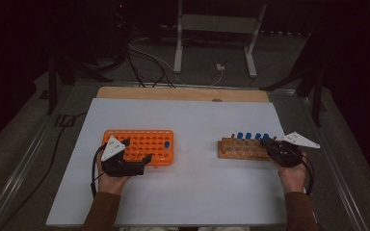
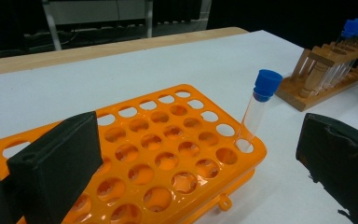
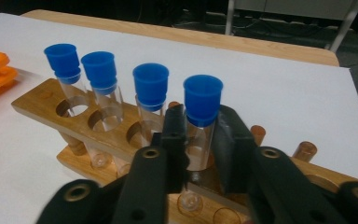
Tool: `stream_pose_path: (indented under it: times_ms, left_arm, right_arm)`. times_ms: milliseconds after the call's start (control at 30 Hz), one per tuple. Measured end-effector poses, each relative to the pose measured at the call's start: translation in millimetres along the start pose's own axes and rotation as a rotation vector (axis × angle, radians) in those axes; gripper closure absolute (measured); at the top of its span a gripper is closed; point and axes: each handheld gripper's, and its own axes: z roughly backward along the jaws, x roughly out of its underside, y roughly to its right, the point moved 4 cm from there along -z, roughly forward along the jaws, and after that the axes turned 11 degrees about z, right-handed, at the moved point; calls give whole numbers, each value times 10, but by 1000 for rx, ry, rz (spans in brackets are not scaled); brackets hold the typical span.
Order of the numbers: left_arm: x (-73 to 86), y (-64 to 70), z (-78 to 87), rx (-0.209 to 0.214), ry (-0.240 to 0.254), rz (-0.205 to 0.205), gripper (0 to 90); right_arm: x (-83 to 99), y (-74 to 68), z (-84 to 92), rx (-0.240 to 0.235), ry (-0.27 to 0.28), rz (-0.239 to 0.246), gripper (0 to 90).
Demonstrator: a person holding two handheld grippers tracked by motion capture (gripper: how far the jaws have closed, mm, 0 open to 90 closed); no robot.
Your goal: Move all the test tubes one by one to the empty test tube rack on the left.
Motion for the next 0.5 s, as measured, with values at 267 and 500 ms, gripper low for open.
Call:
stream_pose_path:
  times_ms: [267, 500]
  left_arm:
    - [1, -4, -1, 0, -1, 0, 7]
    - [4, 3, -6, -1, -3, -2, 7]
  right_arm:
    - [-43, -14, 30, 11, 10, 14, 768]
    - [-127, 14, 117, 21, 45, 7, 770]
